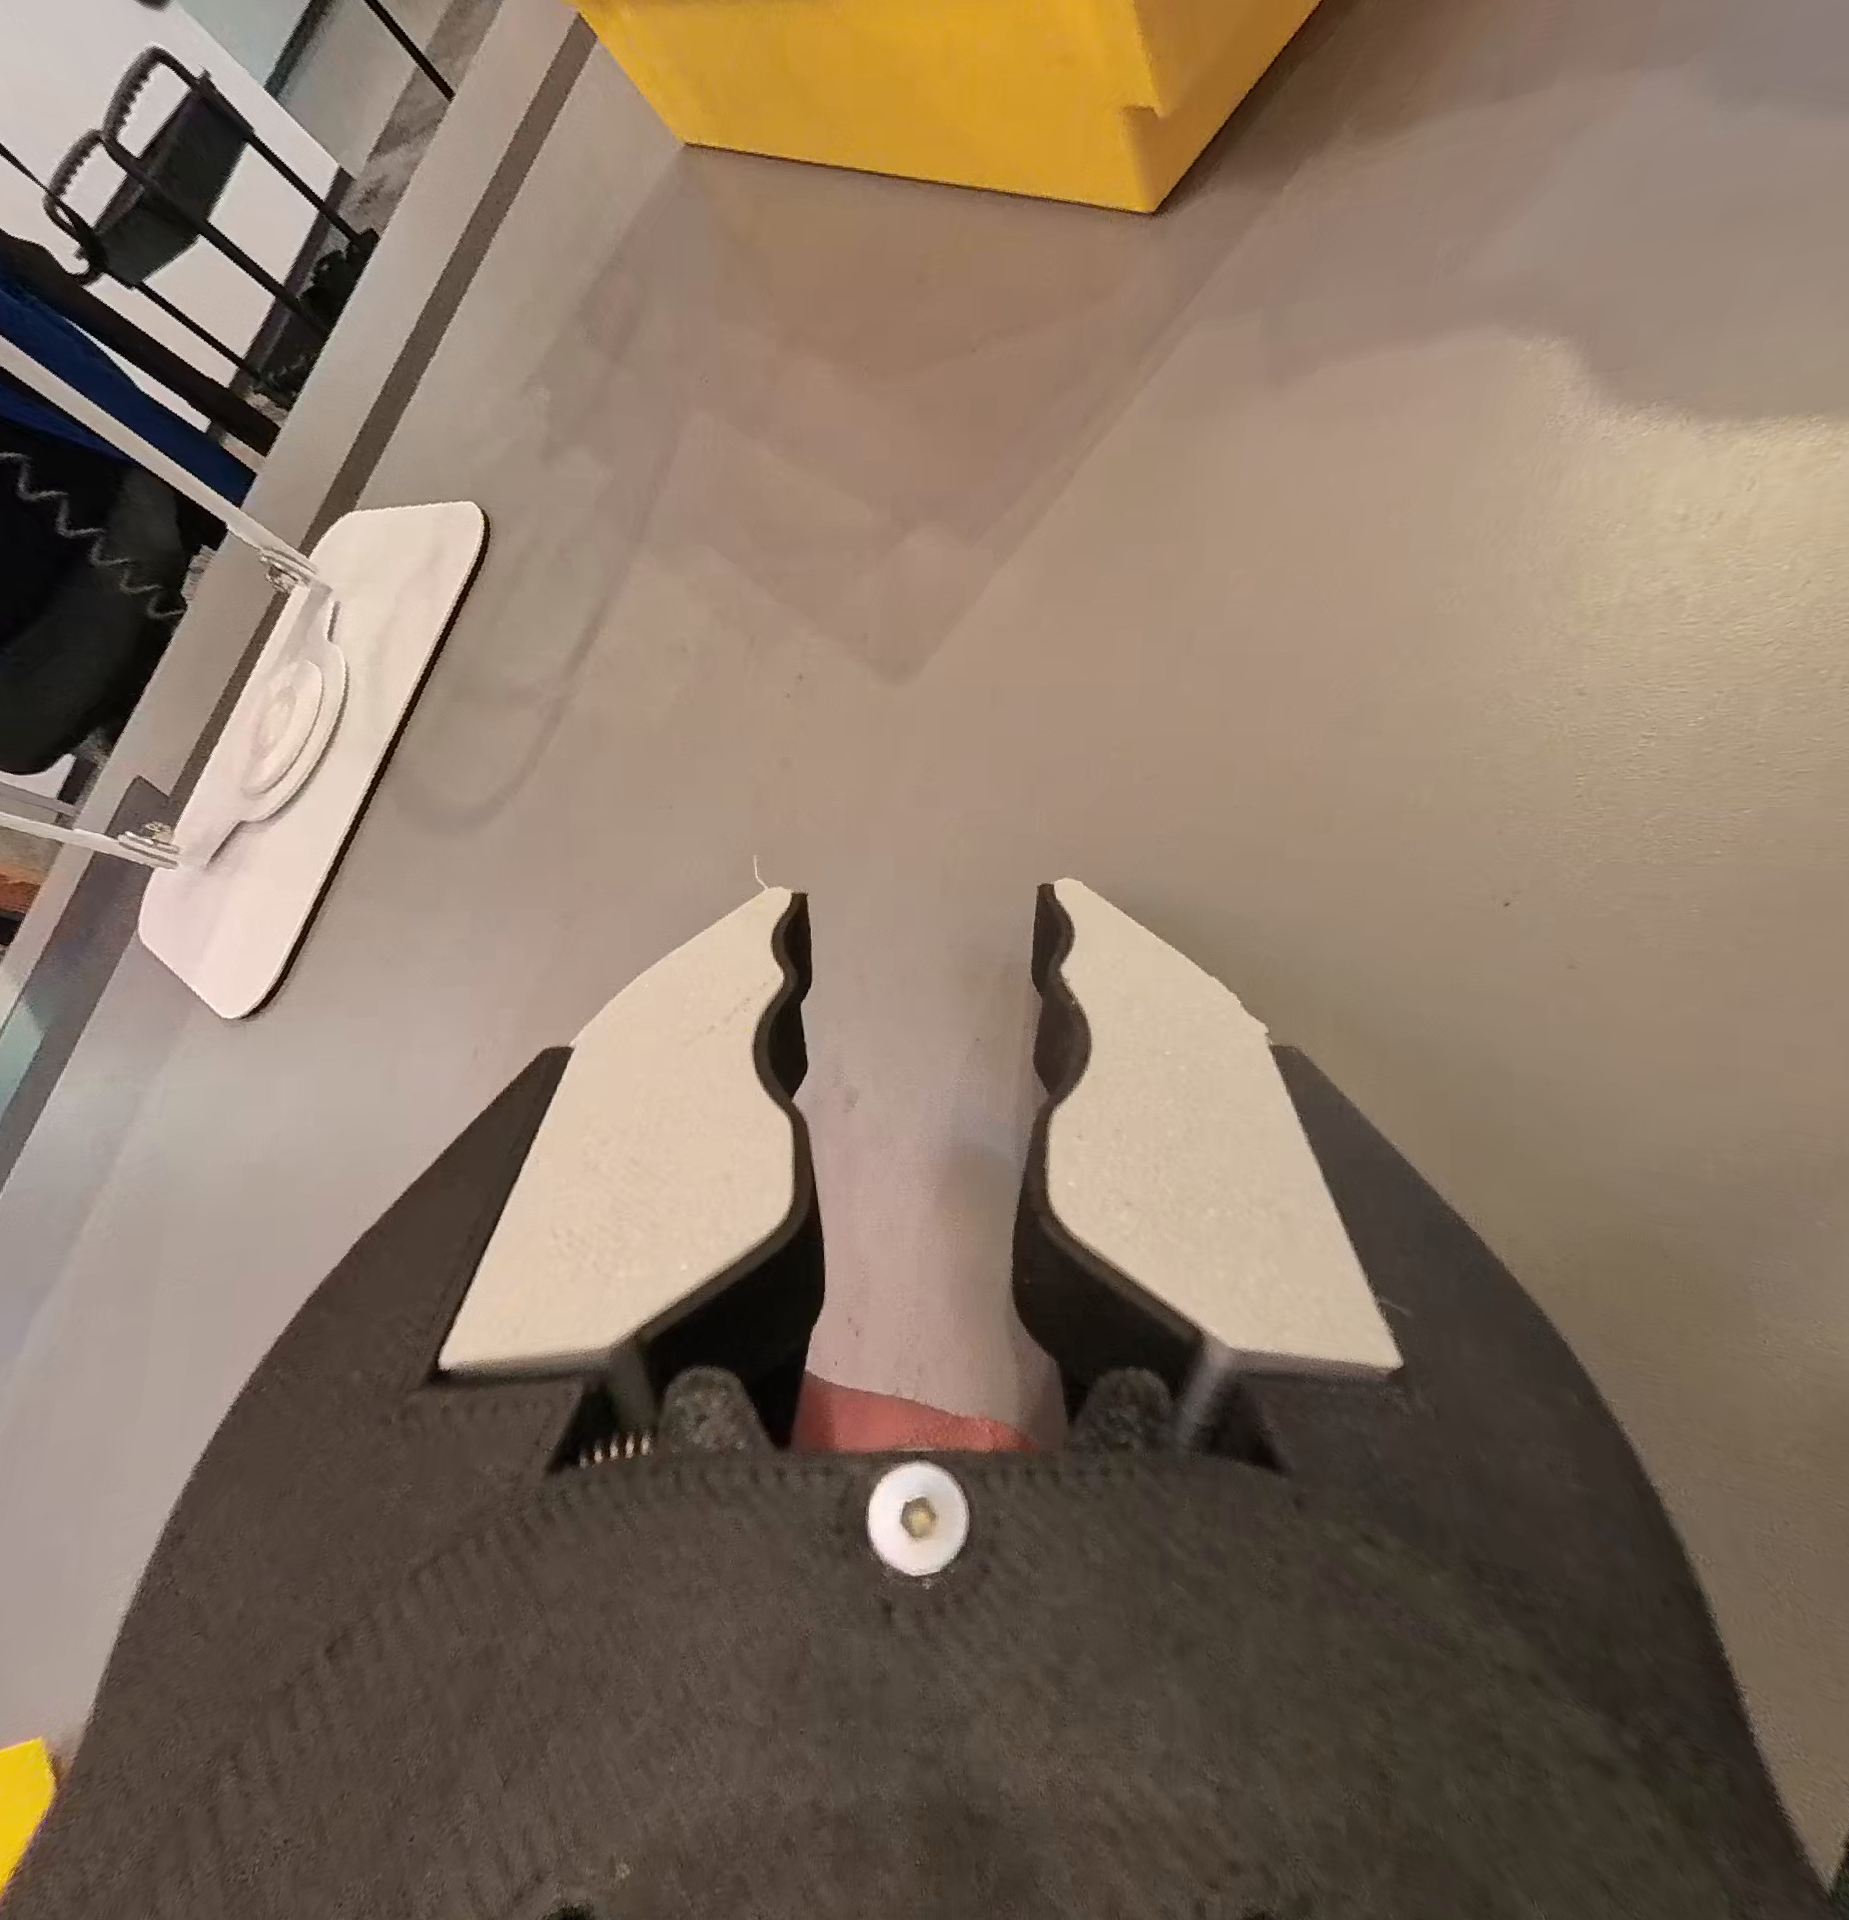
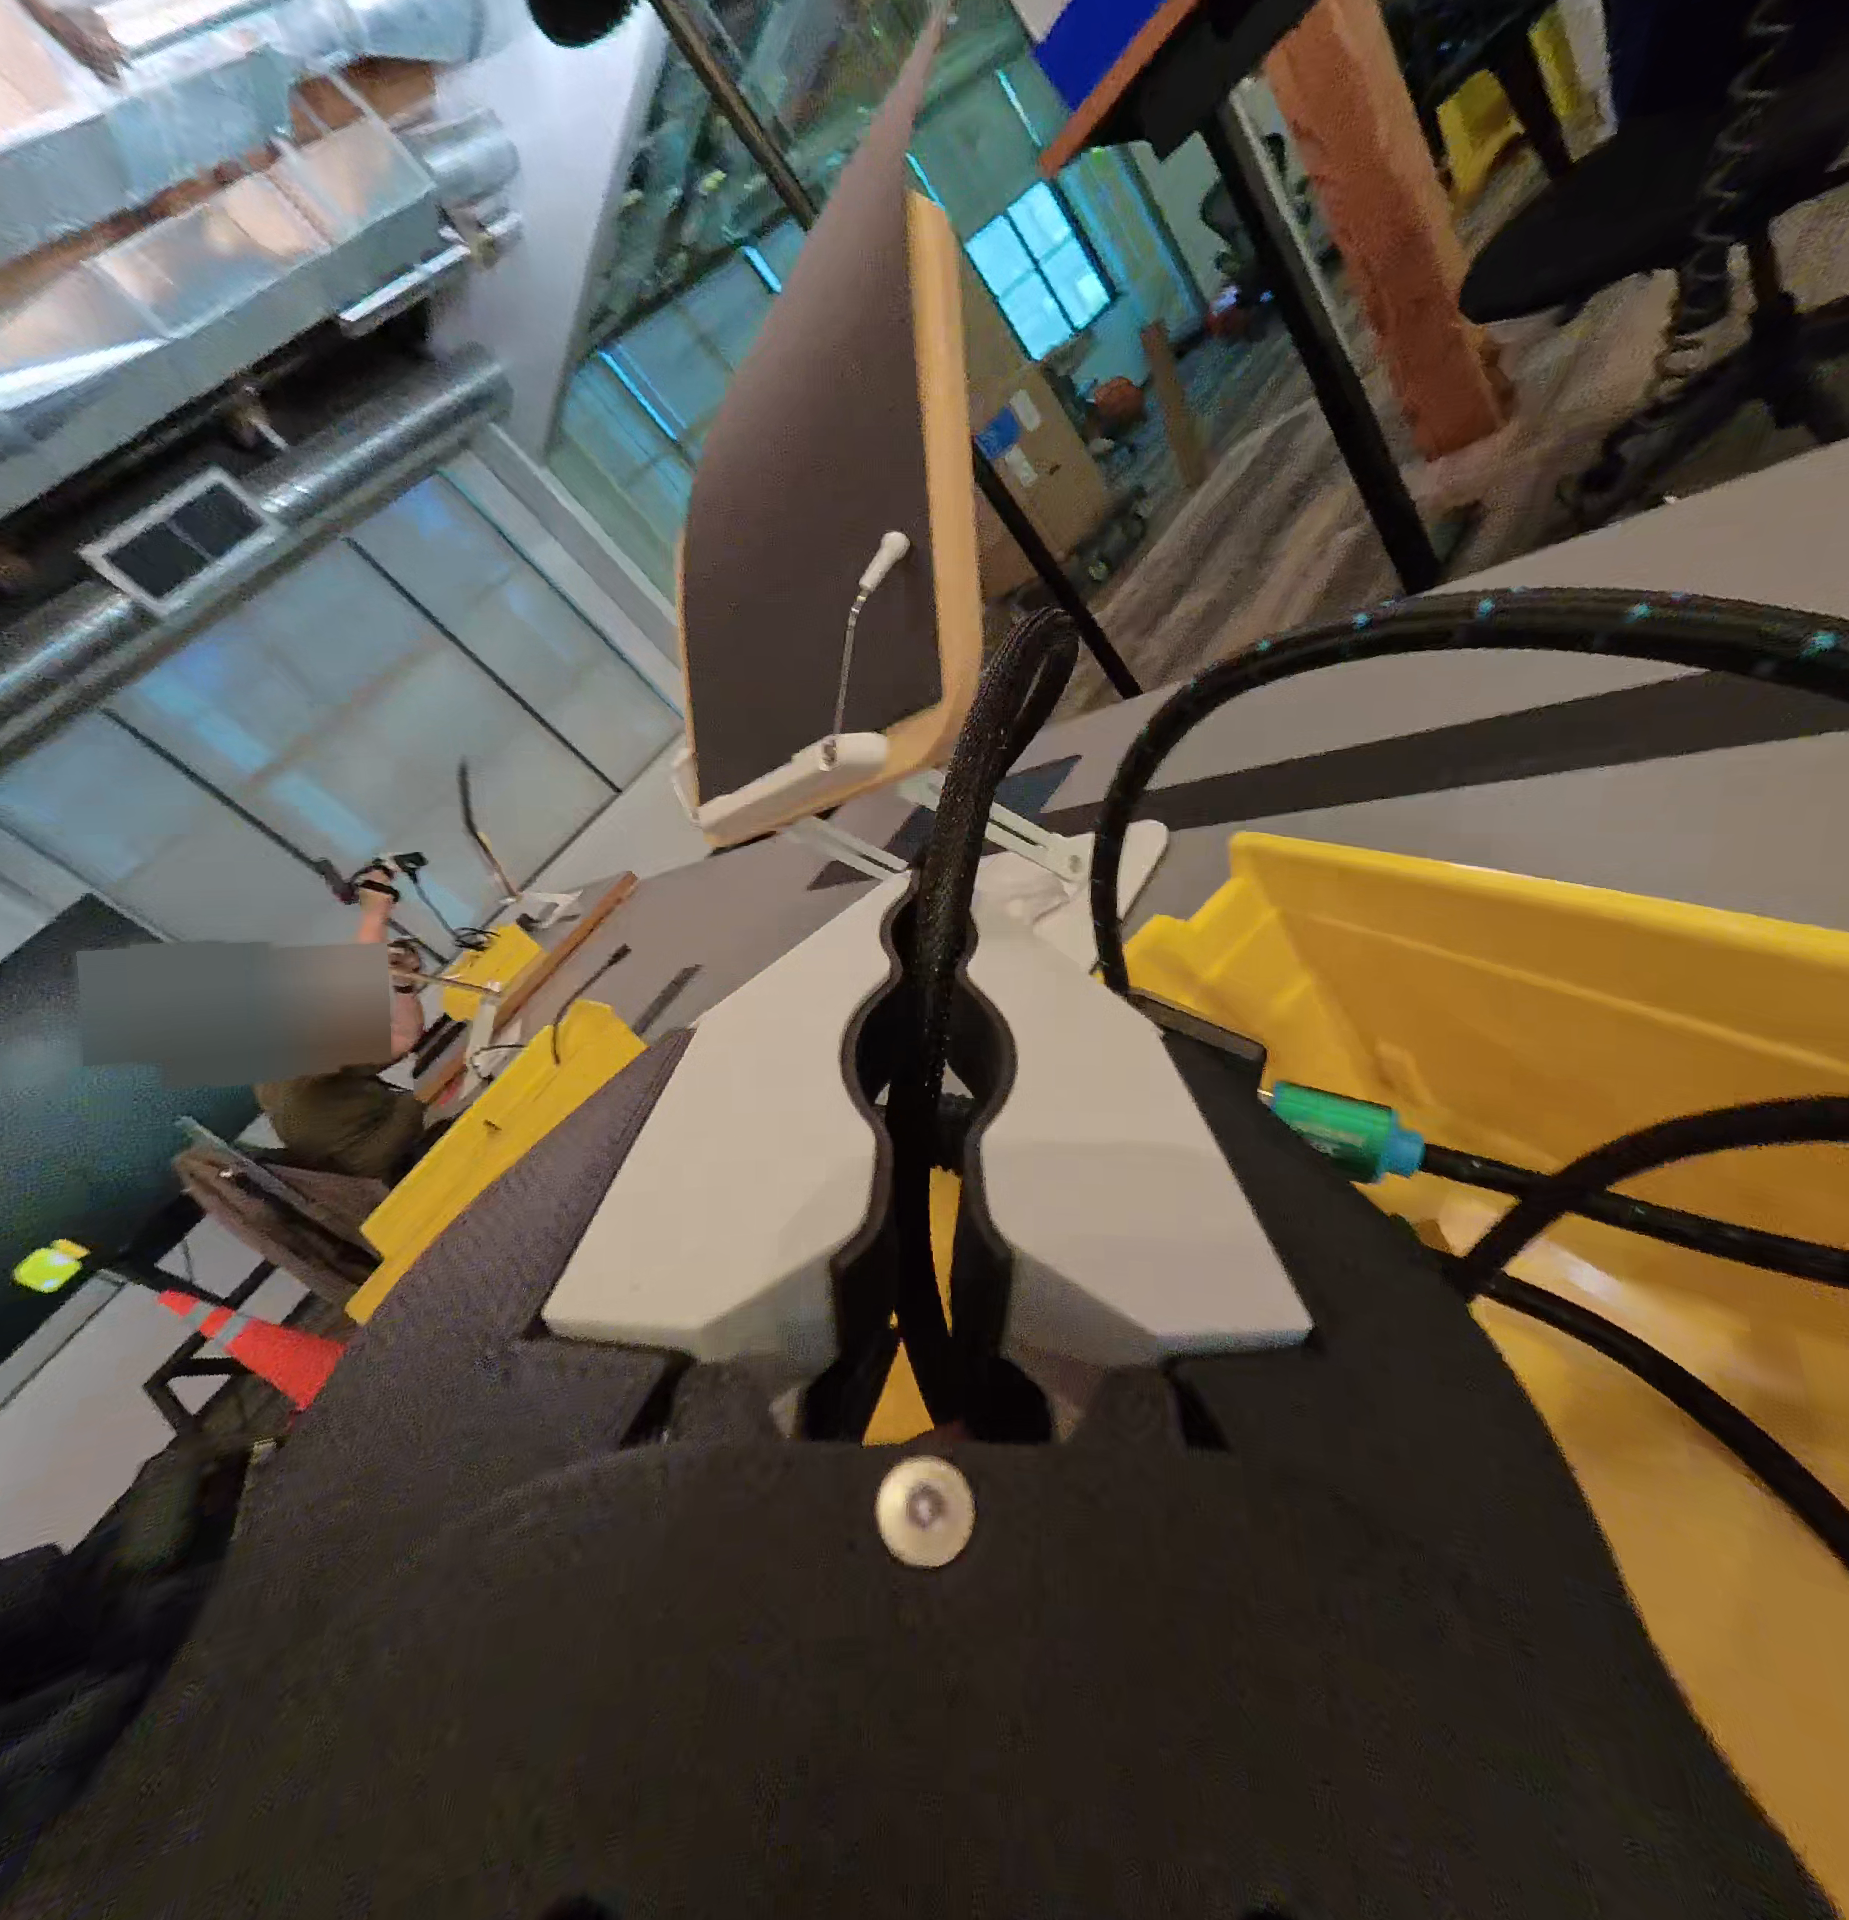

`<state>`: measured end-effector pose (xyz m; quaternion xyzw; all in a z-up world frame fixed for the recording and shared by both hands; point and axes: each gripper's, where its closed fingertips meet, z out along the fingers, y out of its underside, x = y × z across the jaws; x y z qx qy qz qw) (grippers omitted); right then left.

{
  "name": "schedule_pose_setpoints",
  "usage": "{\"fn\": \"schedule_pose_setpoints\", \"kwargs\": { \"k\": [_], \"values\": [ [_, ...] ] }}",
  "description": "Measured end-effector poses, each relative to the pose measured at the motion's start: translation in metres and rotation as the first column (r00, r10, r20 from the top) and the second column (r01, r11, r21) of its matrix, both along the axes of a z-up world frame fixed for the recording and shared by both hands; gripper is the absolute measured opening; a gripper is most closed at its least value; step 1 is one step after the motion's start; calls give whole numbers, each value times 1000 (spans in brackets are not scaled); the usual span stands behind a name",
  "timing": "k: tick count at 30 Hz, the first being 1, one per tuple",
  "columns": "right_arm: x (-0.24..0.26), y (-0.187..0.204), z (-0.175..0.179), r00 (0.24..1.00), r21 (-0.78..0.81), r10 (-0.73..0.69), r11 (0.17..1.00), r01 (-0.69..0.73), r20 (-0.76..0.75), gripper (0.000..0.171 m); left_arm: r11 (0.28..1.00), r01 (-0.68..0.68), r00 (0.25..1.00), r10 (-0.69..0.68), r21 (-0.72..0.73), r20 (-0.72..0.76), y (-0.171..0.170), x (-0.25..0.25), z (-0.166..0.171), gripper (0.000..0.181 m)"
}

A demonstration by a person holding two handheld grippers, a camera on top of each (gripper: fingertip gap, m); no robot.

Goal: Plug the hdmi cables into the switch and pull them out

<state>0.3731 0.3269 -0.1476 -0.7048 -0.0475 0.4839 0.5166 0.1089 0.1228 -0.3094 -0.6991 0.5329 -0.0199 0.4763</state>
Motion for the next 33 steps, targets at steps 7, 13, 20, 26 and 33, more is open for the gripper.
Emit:
{"fn": "schedule_pose_setpoints", "kwargs": {
  "k": [7,13,20,26,33],
  "values": [
    [26,1,-27,951,-89,-113,986,144,289,0,1000,-2,1000,2,0,0,0,0,0,40],
    [57,-1,-57,882,-161,-161,953,255,443,0,1000,0,1000,0,13,-4,0,0,0,40],
    [89,-4,-108,778,-354,-36,876,326,627,0,1000,1,1000,-1,15,-5,0,0,0,40],
    [125,-14,-147,527,-478,213,761,439,823,0,1000,1,1000,-1,17,-5,0,0,0,40],
    [127,-18,-177,300,-620,543,686,380,784,0,999,5,1000,-5,32,-10,-1,0,1,39]
  ]
}}
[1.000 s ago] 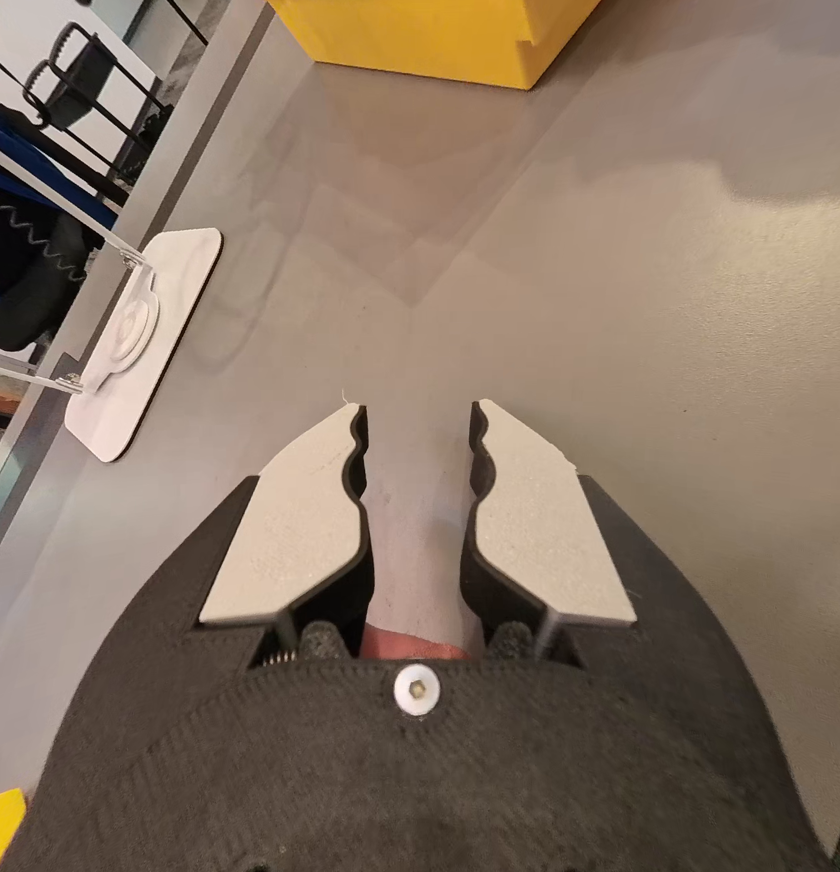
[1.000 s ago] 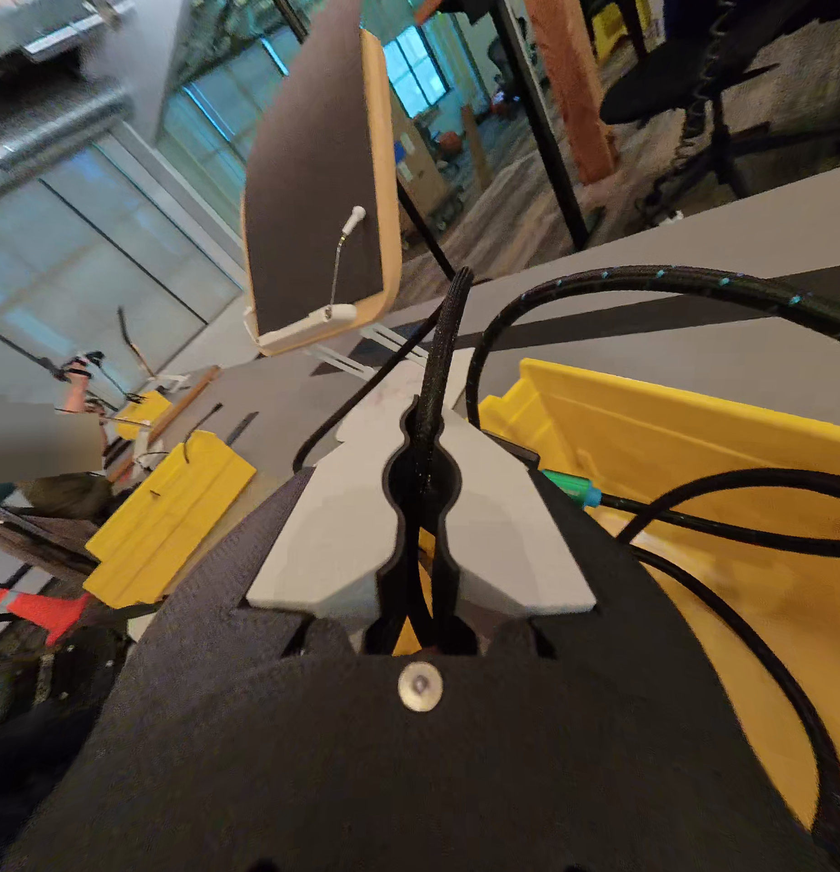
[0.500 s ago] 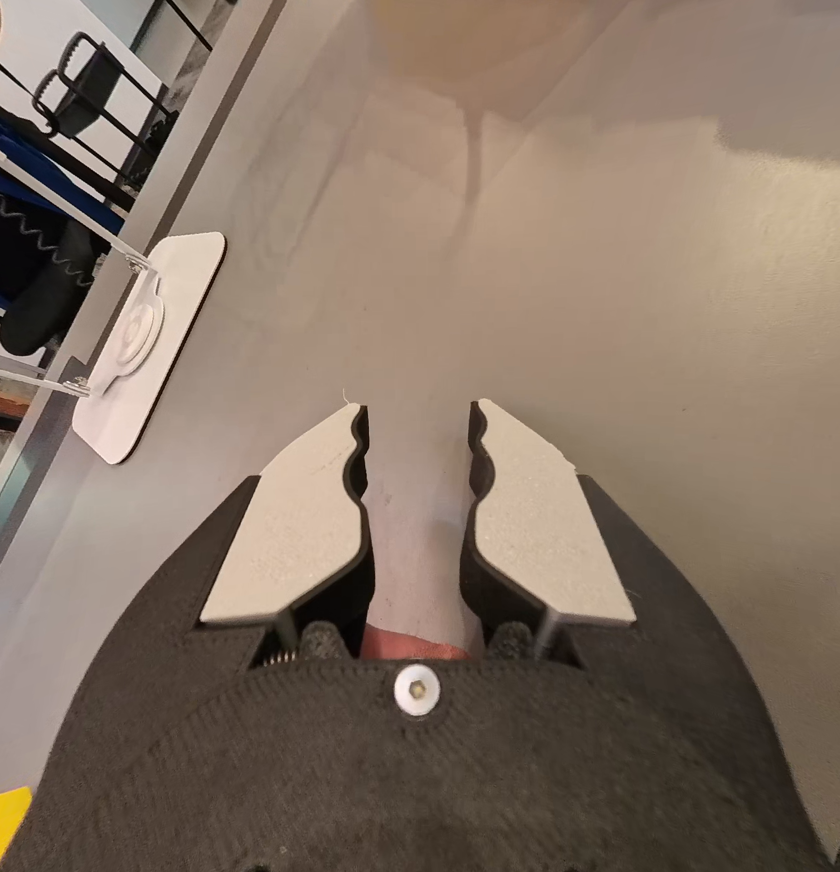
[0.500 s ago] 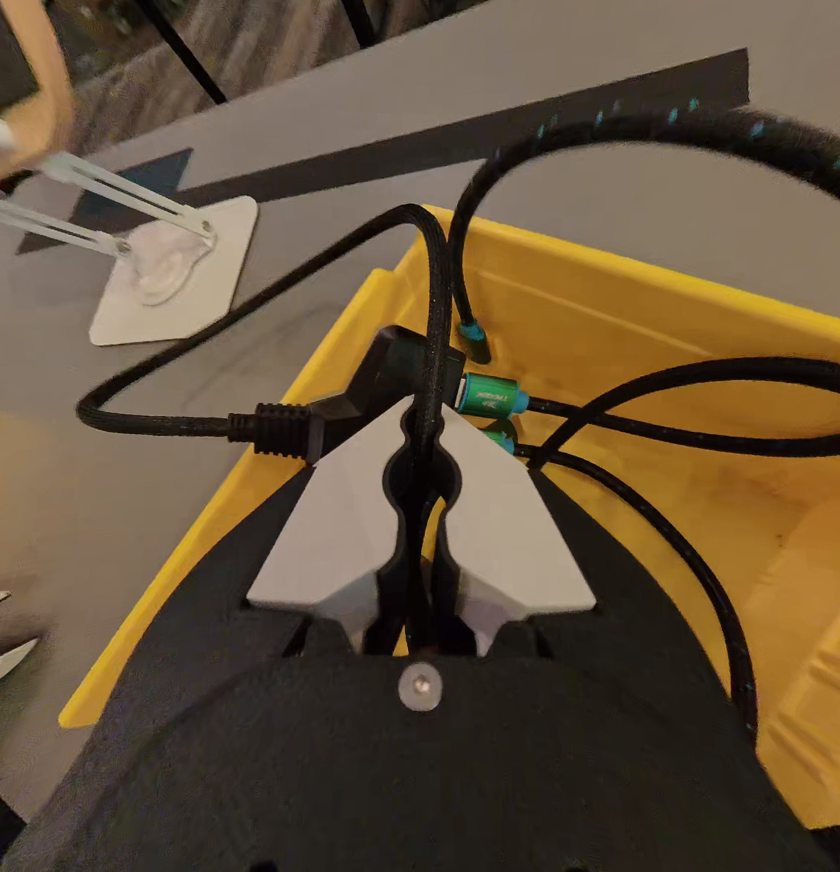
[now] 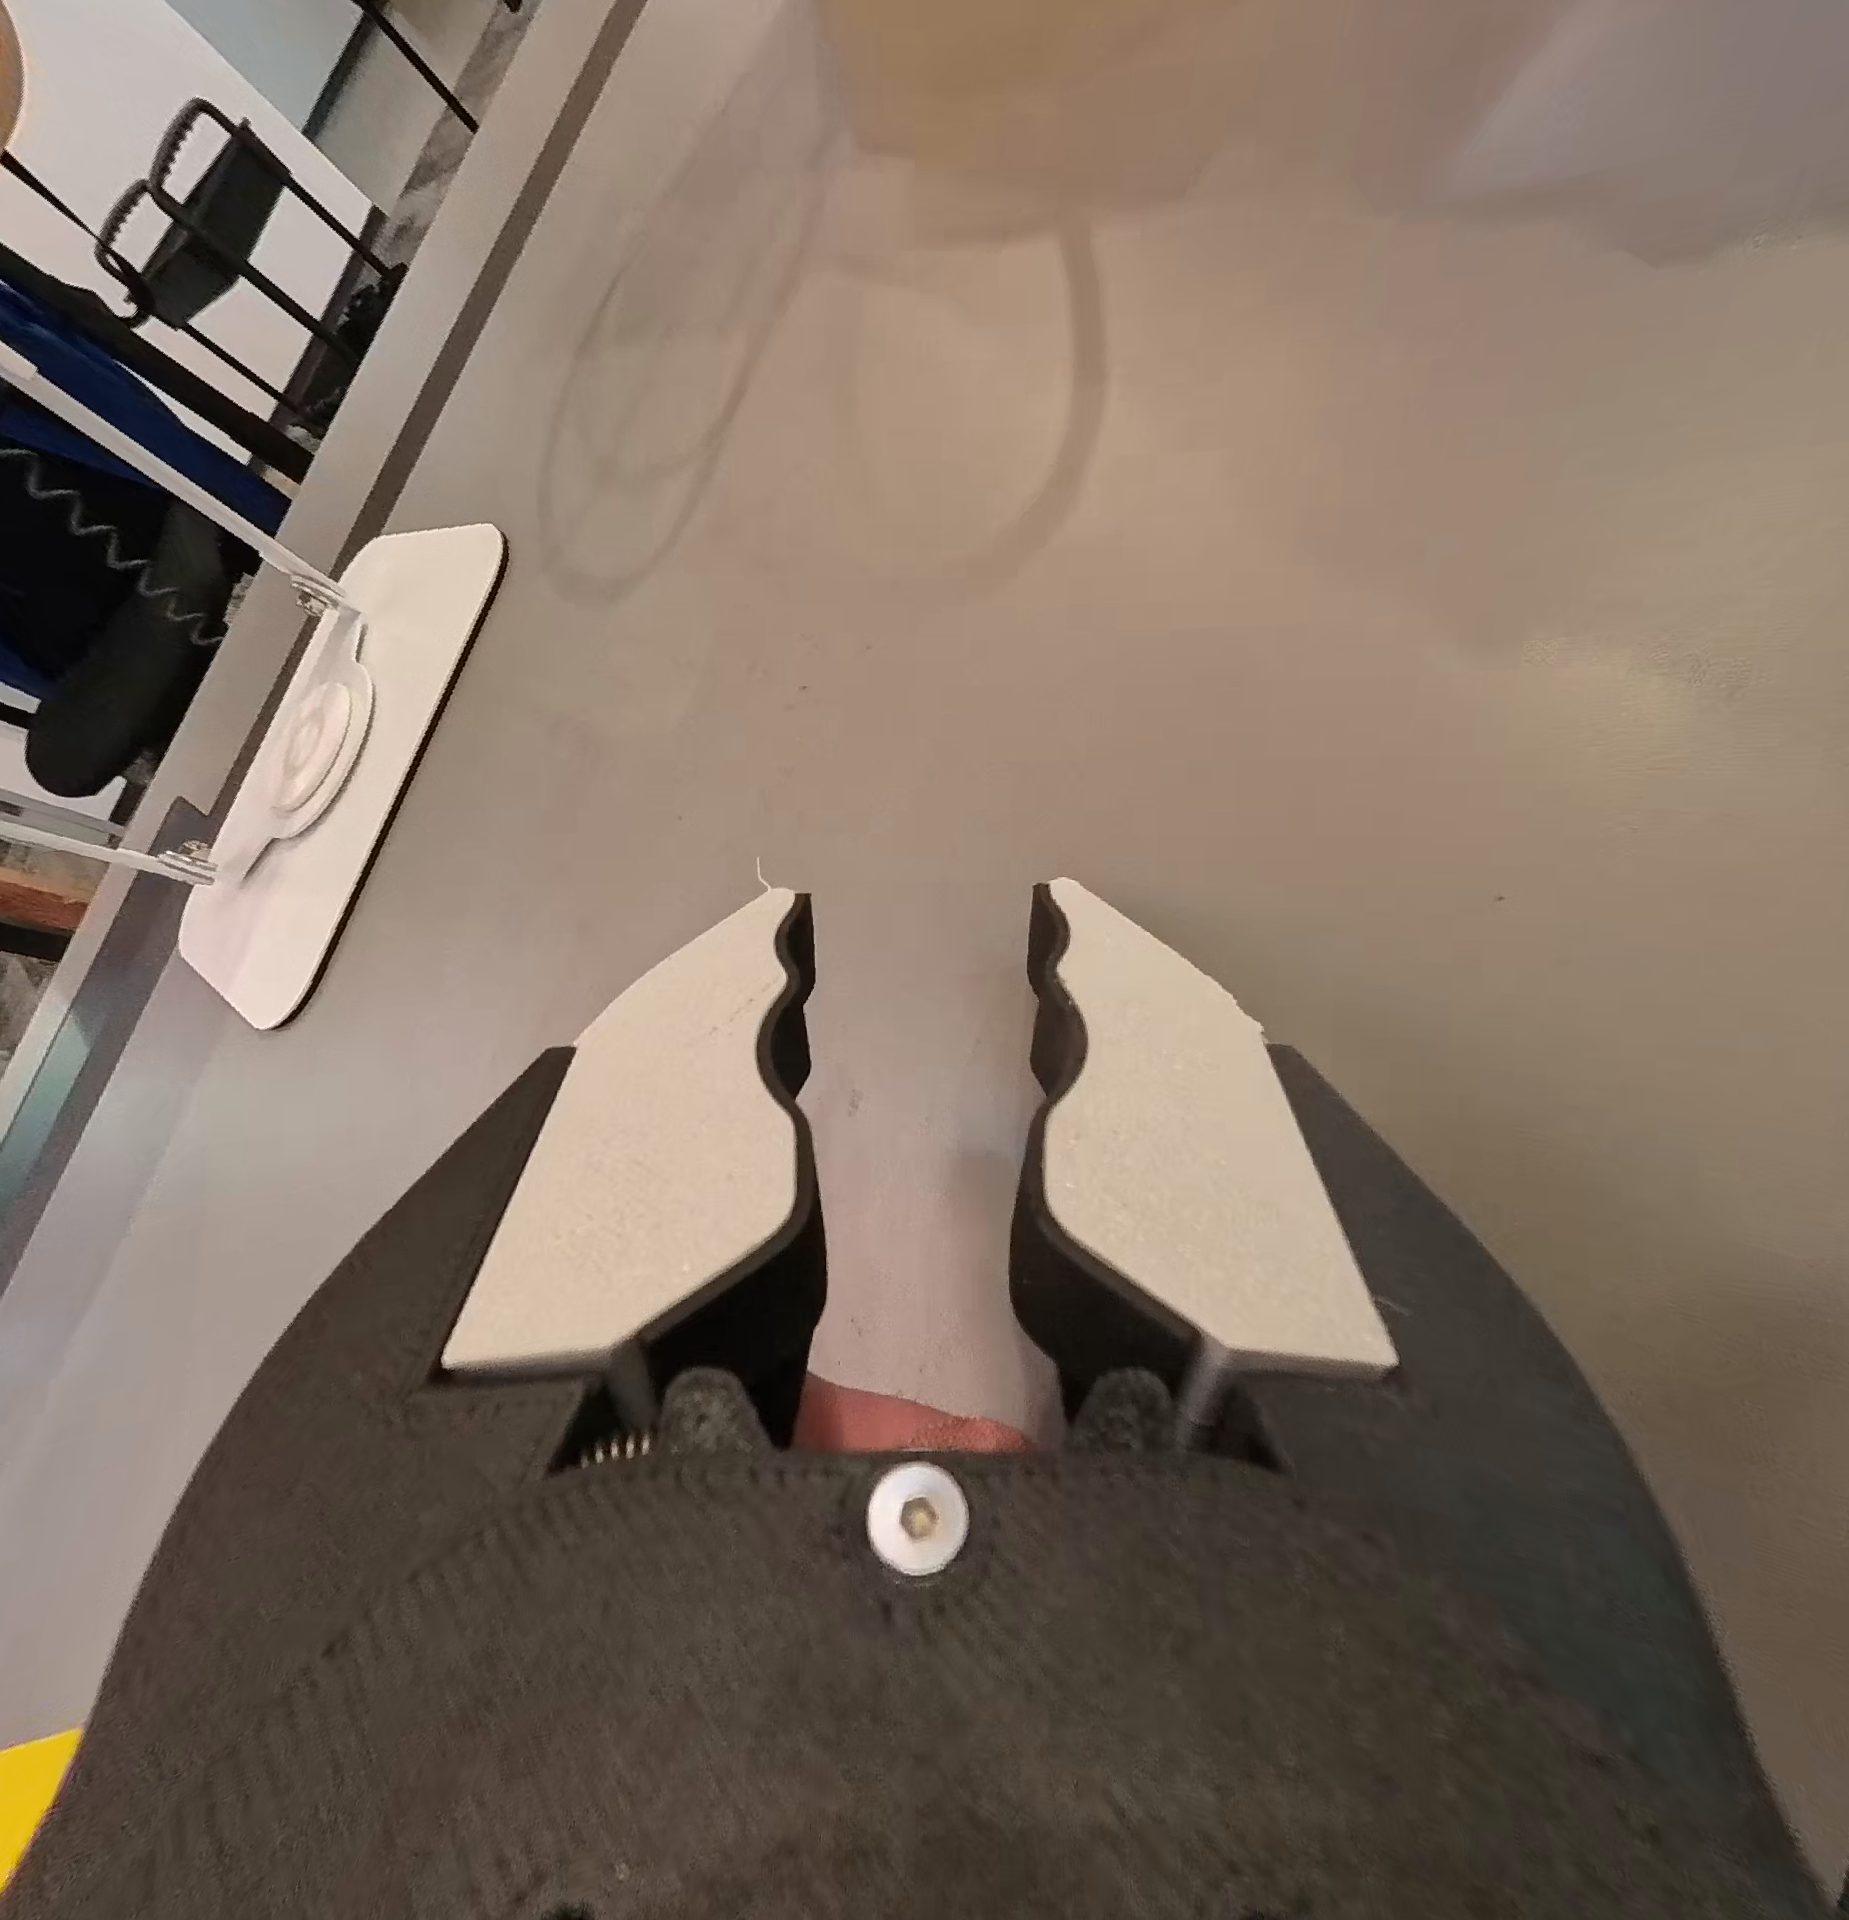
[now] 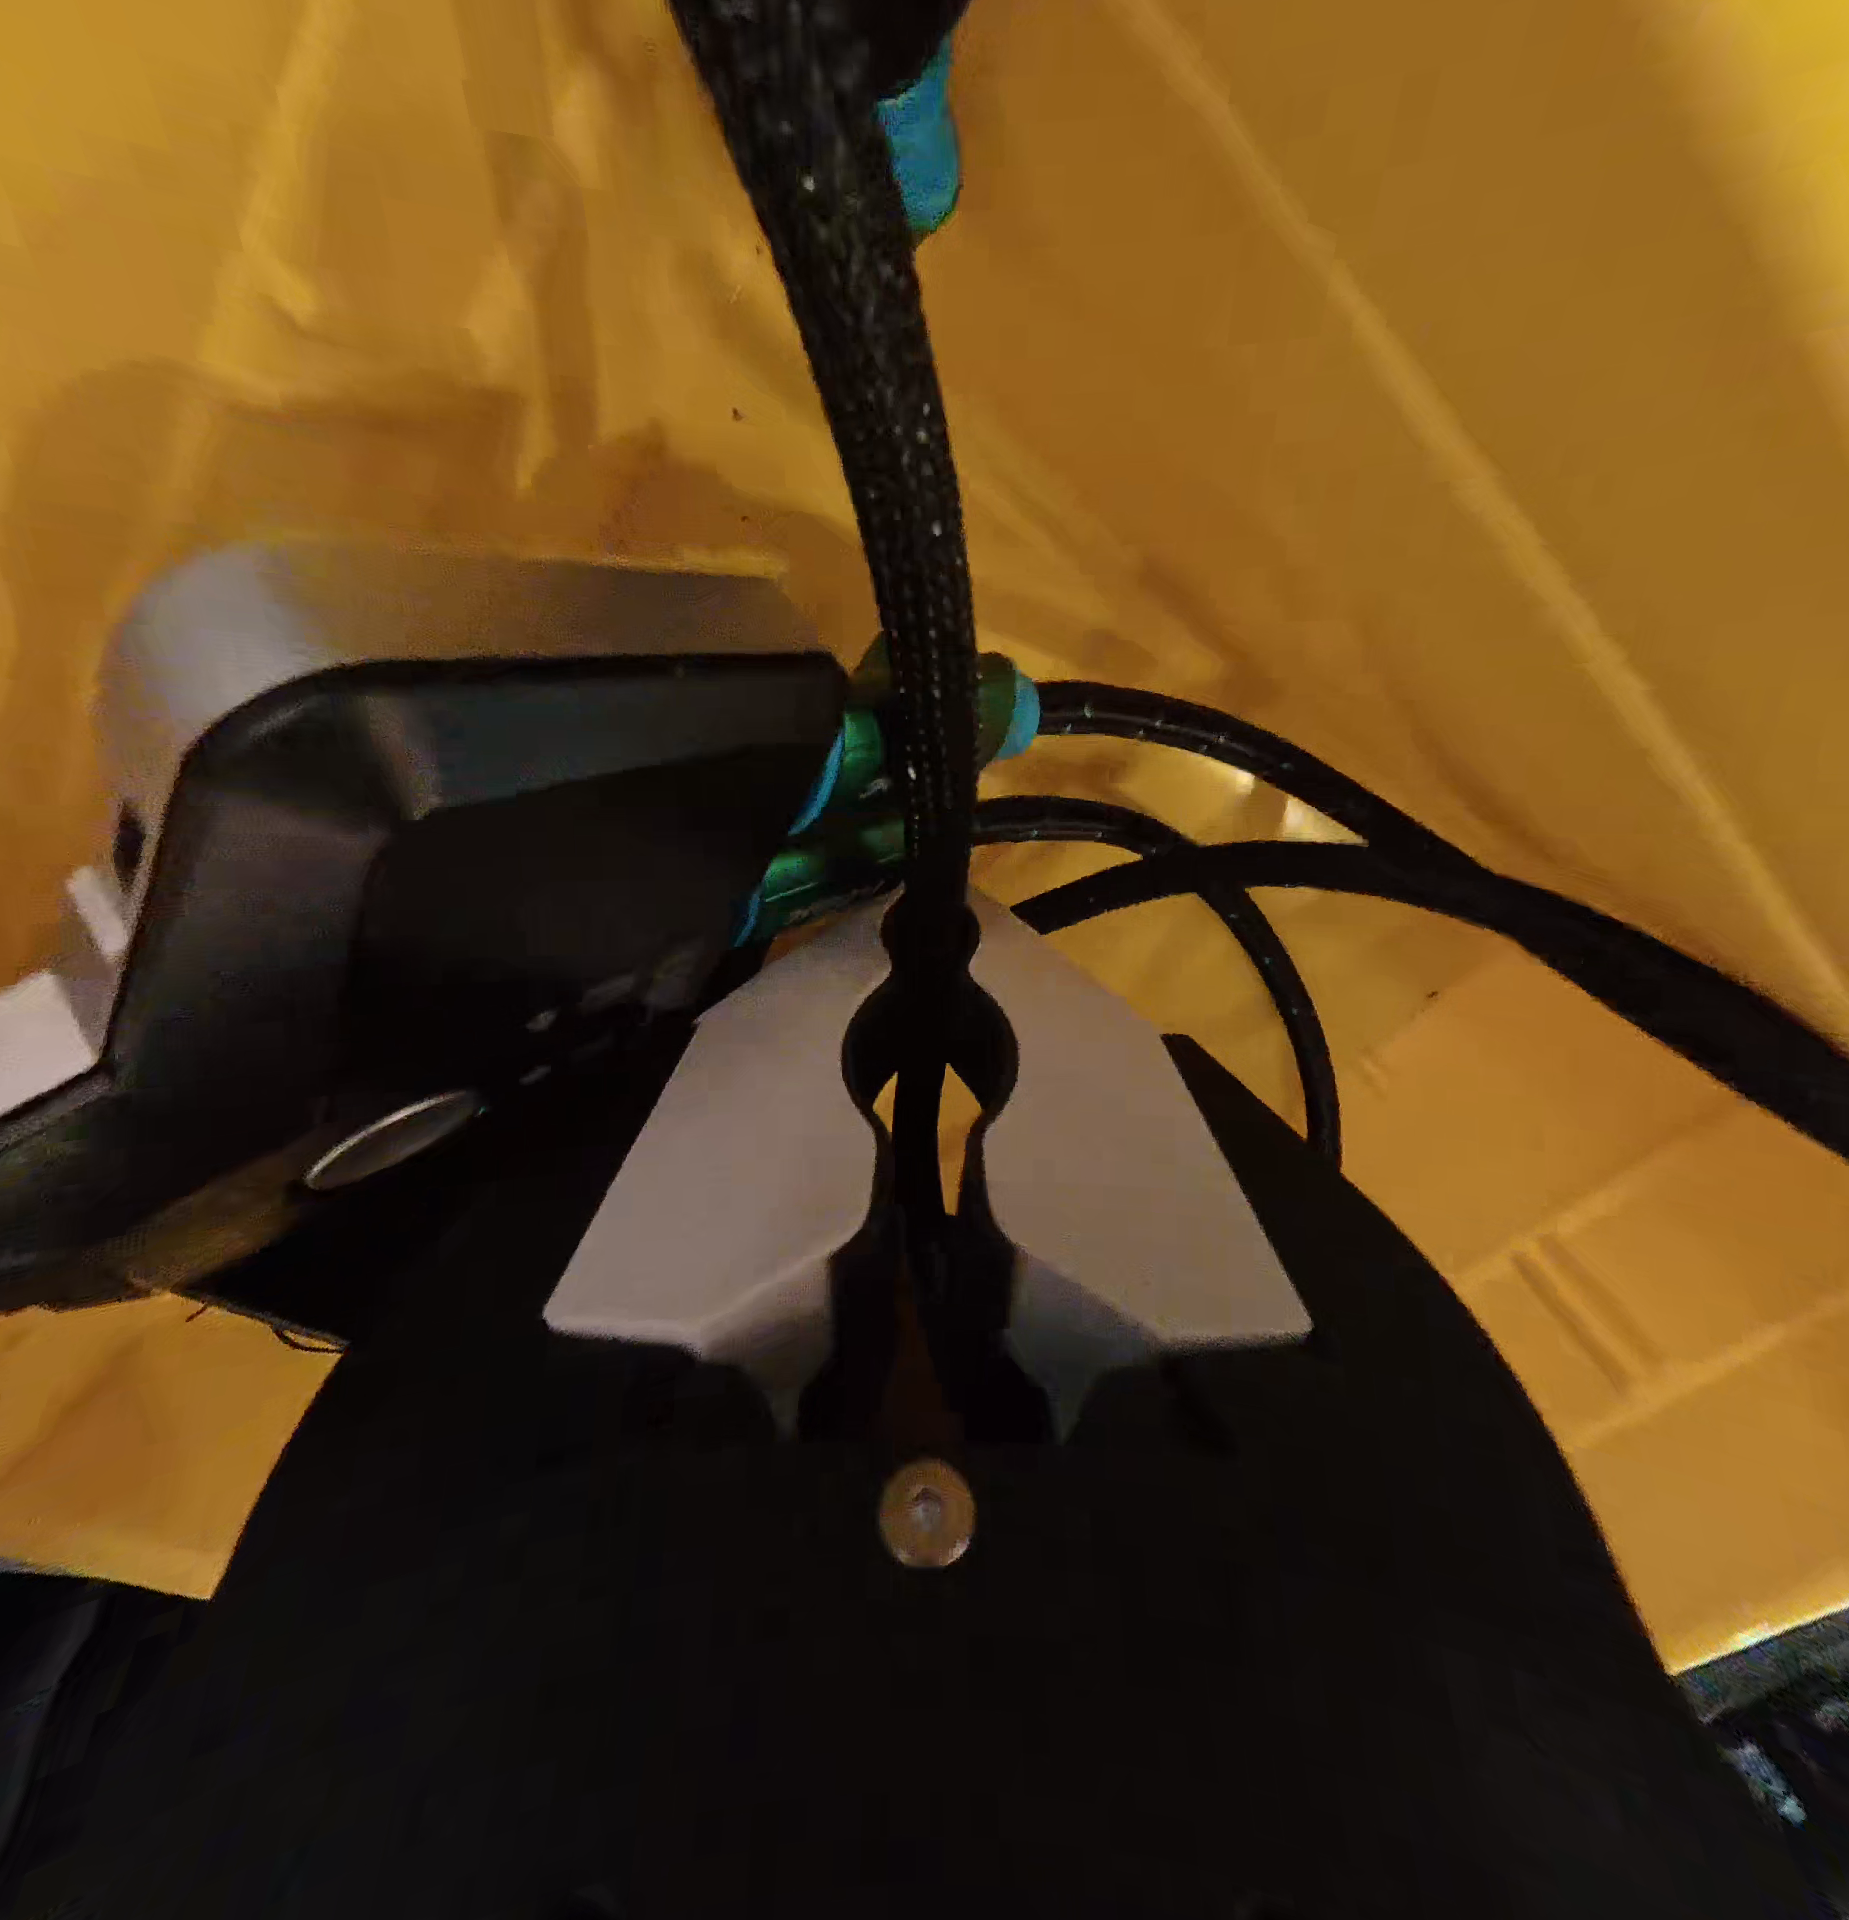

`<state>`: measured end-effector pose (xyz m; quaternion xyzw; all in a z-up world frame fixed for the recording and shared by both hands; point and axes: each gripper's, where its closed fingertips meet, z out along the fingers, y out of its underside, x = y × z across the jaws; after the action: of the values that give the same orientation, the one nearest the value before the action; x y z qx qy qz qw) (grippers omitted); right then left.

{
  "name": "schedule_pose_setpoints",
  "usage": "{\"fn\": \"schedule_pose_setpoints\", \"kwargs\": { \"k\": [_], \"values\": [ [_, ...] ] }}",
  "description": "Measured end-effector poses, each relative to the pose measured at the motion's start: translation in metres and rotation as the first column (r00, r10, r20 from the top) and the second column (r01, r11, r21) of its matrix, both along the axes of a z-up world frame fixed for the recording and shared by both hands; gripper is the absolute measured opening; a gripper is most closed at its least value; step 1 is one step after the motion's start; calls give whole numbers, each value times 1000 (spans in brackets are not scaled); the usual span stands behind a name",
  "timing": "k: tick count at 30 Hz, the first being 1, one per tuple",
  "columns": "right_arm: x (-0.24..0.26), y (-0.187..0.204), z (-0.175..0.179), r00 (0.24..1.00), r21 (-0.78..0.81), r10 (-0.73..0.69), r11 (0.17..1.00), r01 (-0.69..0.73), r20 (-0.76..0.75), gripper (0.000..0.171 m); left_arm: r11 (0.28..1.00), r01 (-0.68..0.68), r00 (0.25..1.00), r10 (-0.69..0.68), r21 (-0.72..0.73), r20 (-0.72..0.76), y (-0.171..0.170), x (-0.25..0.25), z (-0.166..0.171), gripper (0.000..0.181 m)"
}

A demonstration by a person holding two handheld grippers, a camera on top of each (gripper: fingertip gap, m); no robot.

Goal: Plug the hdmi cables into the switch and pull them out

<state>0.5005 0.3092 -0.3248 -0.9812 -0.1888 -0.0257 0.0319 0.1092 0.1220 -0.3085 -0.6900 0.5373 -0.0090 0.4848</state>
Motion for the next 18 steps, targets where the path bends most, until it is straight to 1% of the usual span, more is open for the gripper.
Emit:
{"fn": "schedule_pose_setpoints", "kwargs": {
  "k": [2,4,6,7,9,10,12,15,16,18],
  "values": [
    [-4,4,0,998,-37,69,997,-69,-6,0,1000,-1,1000,1,-4,1,0,0,0,39],
    [-10,5,0,980,-97,197,976,-195,15,0,1000,0,1000,0,-6,1,0,0,0,39],
    [-23,8,1,958,-124,286,951,-283,7,0,1000,-1,1000,1,-10,3,0,0,0,39],
    [-32,10,0,939,-130,343,932,-340,2,0,1000,-1,1000,1,-11,3,0,0,0,39],
    [-61,9,0,869,-119,492,861,-494,-46,0,1000,-2,1000,2,-13,4,0,0,-1,39],
    [-76,7,0,846,-111,527,839,-532,-76,0,1000,-3,1000,3,-15,4,0,0,-1,39],
    [-93,9,-1,847,-108,525,841,-531,-81,0,1000,-3,1000,4,-24,7,1,0,-1,39],
    [-99,10,4,874,-127,483,865,-485,-51,0,1000,-6,1000,6,-30,9,1,0,-1,40],
    [-98,9,7,882,-125,469,874,-470,-43,3,1000,-5,1000,5,-27,8,1,0,-1,40],
    [-95,13,16,894,-94,448,889,-447,-14,24,1000,-4,1000,5,-25,7,1,0,-1,40]
  ]
}}
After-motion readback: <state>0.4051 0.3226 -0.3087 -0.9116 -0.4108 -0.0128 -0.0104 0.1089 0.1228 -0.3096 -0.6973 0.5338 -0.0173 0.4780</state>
